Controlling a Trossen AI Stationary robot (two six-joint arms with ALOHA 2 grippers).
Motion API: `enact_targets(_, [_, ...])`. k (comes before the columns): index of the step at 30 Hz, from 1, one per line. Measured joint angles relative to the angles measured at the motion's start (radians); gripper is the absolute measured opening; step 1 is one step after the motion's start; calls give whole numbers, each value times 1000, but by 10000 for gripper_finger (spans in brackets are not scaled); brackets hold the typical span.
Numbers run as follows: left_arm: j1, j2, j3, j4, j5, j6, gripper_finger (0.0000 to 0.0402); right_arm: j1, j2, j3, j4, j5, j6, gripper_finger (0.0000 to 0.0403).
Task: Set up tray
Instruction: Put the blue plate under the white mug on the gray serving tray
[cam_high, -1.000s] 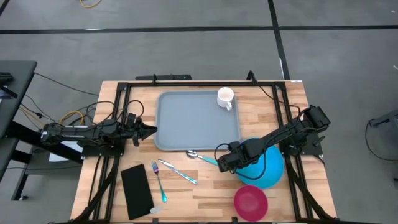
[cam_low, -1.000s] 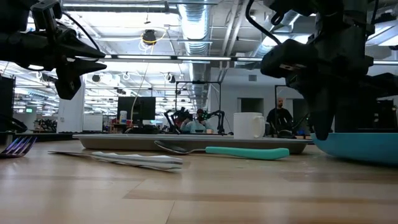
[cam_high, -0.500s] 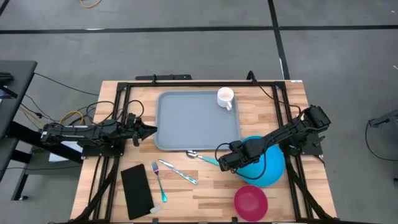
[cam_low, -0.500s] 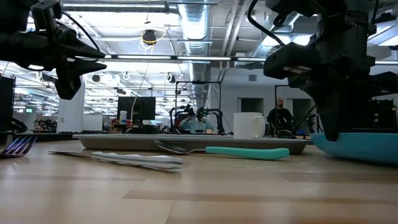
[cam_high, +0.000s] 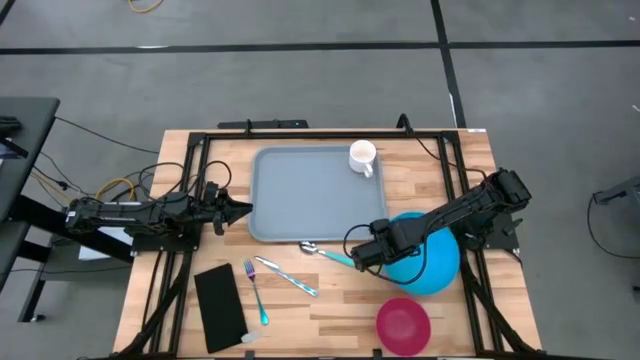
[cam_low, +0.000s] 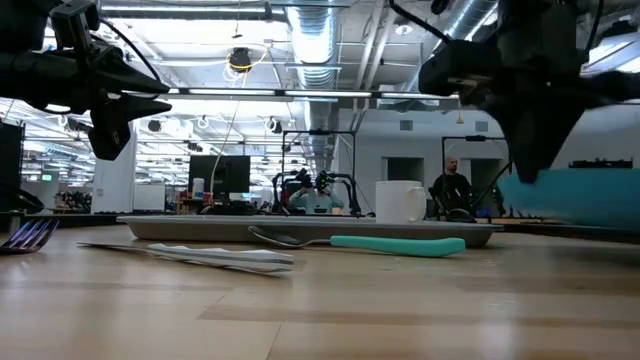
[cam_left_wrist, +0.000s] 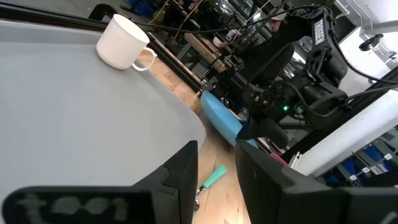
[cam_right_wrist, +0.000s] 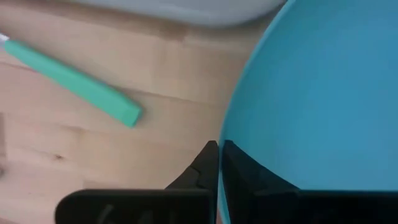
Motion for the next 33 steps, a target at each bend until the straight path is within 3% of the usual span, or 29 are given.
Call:
enact_targets(13, [0,0,0,0,0,8,95,-92,0,173,-68,94,-258,1])
enact_targets(33, [0,0,0,0,0,-1,95,-206,5,311,26,71,-741,0])
